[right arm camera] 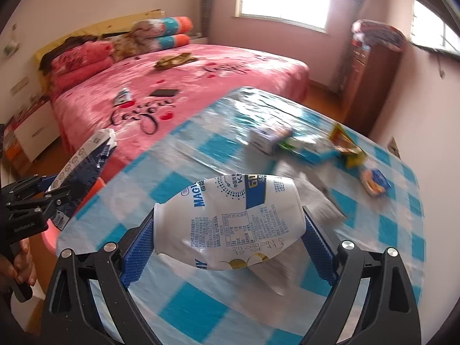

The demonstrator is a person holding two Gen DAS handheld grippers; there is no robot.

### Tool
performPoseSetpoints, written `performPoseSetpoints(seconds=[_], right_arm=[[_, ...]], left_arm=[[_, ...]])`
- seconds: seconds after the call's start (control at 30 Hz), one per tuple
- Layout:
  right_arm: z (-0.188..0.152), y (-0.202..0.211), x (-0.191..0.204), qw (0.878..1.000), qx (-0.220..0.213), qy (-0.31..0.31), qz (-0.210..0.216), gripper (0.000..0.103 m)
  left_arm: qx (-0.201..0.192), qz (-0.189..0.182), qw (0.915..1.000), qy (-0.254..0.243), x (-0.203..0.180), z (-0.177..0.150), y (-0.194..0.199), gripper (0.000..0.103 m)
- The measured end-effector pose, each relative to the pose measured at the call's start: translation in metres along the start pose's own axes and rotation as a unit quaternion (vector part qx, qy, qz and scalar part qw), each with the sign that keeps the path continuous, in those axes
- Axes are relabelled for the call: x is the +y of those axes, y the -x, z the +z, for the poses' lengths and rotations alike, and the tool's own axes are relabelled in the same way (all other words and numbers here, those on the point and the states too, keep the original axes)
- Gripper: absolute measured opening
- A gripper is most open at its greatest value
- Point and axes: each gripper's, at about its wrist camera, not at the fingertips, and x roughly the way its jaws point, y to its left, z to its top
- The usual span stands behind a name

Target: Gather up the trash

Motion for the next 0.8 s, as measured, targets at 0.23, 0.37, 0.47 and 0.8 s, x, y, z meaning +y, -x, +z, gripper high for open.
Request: performPoseSetpoints(seconds=[0.23, 0.37, 0.47, 0.8], right_arm=[[0.021, -0.013, 0.061, 0.997, -0.003, 0.063, 0.036, 0.091], [0.030, -0.023, 0.102, 0.993, -0.001, 0.106, 0.058, 0.091], [0.036, -0.030, 0.131, 0.988, 0.000, 0.139, 0.074, 0.091], [0.038, -0.059, 0.206, 0.970, 0.017, 0.211, 0.119, 0.091]], left_arm=[[-0.001, 0.040, 0.9986, 0.034, 0.046, -0.012, 0.017, 0.056], [-0.002, 0.061, 0.9967, 0.054, 0.072, -0.022, 0.027, 0.056], [-0.001, 0.079, 0.9944, 0.070, 0.092, -0.030, 0.033, 0.056], [0.011, 0.126, 0.9845, 0.122, 0.146, -0.057, 0.042, 0.056]])
